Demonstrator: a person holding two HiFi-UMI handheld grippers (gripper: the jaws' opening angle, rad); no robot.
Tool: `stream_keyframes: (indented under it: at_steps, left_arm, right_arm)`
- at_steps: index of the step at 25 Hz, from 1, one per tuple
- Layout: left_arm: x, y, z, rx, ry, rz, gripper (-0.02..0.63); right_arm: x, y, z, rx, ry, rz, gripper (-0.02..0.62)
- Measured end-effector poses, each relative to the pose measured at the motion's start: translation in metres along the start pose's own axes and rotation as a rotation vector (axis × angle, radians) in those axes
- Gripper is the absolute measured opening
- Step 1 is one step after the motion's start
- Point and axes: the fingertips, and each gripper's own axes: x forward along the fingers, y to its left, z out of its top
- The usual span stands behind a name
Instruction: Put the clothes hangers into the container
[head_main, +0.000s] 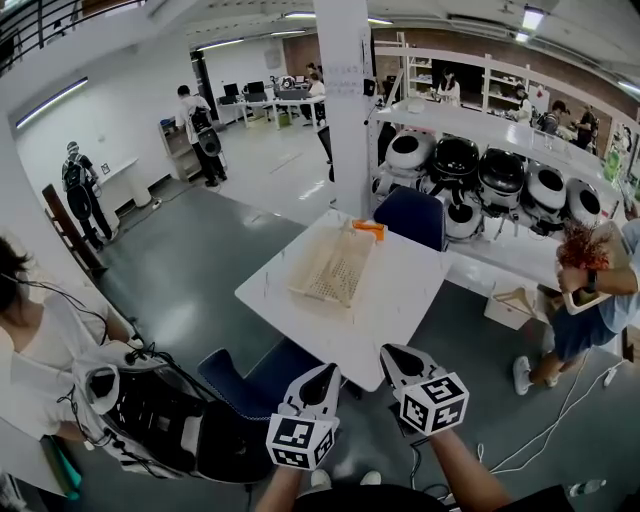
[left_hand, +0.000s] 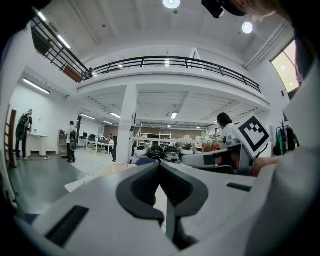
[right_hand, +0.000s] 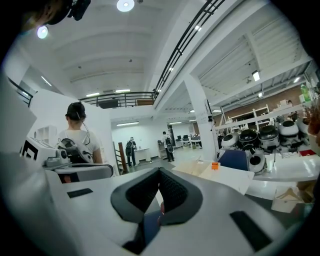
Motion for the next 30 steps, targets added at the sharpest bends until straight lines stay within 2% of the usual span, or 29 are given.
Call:
stream_keyframes:
  at_steps: [7, 17, 30]
  left_arm:
    - [-0.002, 0.018, 0.004, 0.002, -0.006, -0.017, 0.005]
    - [-0.019, 0.039, 0.015, -0.040, -0.021, -0.046, 0.005]
    - [-0.014, 0.051, 0.015, -0.035, -0.031, -0.088, 0.005]
  right_arm:
    - [0.012, 0.010, 0.004, -0.004, -0.016, -0.012, 0.018]
    - [0.018, 0.036, 0.012, -0.004, -0.039, -0.019, 0.018]
    - [0.033, 0.040, 0.006, 0.002, -0.035, -0.043, 0.018]
